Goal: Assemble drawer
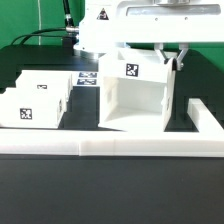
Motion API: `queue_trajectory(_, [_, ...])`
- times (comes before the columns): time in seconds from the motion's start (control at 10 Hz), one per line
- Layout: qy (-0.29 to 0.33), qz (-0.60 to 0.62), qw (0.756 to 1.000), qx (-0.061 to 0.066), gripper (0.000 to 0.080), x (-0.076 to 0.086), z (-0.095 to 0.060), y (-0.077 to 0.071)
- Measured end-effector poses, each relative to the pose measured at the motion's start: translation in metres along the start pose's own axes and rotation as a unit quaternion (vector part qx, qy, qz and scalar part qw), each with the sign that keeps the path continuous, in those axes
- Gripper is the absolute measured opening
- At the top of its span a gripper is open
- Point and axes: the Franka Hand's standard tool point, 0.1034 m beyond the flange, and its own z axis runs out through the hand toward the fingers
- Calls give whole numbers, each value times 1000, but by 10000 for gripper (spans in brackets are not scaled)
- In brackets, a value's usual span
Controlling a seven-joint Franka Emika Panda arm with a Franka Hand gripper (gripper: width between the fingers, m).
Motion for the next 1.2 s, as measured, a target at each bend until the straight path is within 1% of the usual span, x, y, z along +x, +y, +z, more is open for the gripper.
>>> queue_trajectory(0.1, [-1,50,999,4,38,0,0,-2])
queue_trajectory(0.3, [4,107,994,13,38,5,0,-5])
queue_trajectory(0.5, [2,159,987,19,39,4,-2,-9])
queue_trajectory(0.7, [-1,192,981,23,39,3,-3,-10])
queue_trajectory(0.8, [-7,240,971,24,39,1,-3,-3])
queue_trajectory(0.9, [-11,280,960,21,39,-3,0,0])
queue_trajectory(1.0, [-9,319,947,24,39,-2,1,-3])
queue_trajectory(1.2, [-9,358,933,31,41,-3,-1,-8])
